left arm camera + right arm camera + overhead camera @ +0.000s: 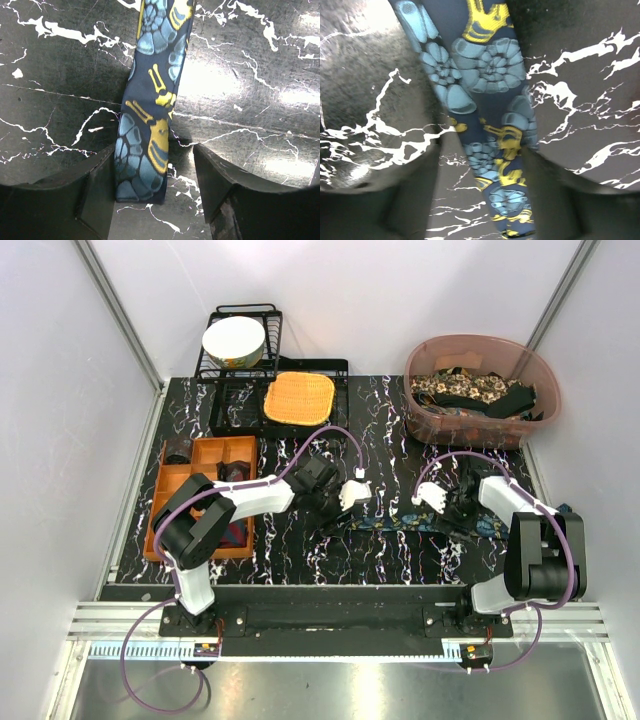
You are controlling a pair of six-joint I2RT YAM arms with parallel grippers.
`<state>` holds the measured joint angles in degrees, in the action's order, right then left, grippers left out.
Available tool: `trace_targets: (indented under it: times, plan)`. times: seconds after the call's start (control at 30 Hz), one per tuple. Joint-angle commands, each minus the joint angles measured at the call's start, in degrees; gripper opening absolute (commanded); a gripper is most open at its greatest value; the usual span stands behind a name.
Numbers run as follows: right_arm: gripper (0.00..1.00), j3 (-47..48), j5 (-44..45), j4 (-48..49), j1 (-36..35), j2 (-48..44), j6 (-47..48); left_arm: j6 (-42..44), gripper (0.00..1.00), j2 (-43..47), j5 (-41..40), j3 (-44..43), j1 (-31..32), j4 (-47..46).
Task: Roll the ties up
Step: Roll the tie at the center of the board.
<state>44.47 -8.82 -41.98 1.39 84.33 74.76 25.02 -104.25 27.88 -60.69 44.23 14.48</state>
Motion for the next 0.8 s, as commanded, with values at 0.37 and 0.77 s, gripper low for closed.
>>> trace_targets:
  times: [0.37, 0.77]
  plan:
    - [0.62, -1.2, 0.1, -0.7, 0.5, -5.7, 6.1, -0.8, 0.61, 0.1, 0.5, -0.2, -0.2, -0.4]
    - [1.0, 4.1, 1.5, -1.7, 16.0, 0.9, 22.3, 0.1, 0.61, 0.4, 0.9, 0.1, -0.2, 0.1]
